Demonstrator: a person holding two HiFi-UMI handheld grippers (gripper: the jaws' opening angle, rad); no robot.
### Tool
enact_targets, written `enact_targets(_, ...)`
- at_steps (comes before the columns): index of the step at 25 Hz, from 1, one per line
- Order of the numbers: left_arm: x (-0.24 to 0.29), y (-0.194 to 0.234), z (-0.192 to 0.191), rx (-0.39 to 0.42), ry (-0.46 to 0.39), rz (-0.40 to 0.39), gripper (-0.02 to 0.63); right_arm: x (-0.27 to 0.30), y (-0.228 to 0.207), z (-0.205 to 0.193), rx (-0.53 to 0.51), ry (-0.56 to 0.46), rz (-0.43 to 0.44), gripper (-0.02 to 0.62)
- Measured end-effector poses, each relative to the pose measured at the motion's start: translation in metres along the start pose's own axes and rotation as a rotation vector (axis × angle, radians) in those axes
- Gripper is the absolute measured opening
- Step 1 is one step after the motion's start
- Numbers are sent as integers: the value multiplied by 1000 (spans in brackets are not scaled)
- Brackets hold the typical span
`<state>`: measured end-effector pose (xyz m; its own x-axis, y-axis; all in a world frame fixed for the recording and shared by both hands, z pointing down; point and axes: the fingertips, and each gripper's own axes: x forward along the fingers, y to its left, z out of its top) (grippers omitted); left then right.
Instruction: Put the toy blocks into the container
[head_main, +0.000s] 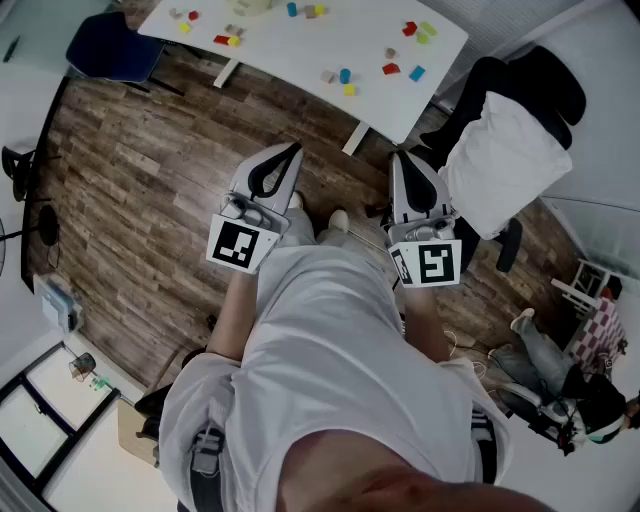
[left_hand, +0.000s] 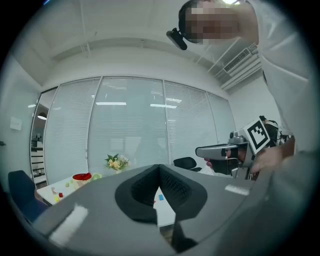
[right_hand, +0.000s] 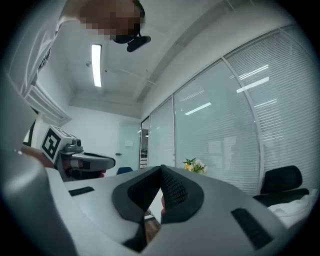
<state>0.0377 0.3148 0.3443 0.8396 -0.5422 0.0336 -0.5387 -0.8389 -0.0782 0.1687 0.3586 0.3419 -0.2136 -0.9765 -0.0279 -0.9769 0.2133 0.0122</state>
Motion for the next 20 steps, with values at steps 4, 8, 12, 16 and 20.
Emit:
enact_targets(4,7,-25,-4,-21,-24,-26,-6,-19,-2,1,-12,-14,7,-3)
enact_targets(8,9,-32,-8,-40,-15,-29,-6,-20,-1,8,-22,-18,20,-3)
enact_targets(12,9,-30,-12,-44,-9,-12,-6,-16,-3,14,-8,-24,35,-2)
enact_targets(16,5,-24,-17,-60,-15,5,-6,-8,-13,-3,12,14,42,0)
enact_targets(20,-10,-9,-28,-59,19,52,-6,2,-12,-21,45,44,66,0)
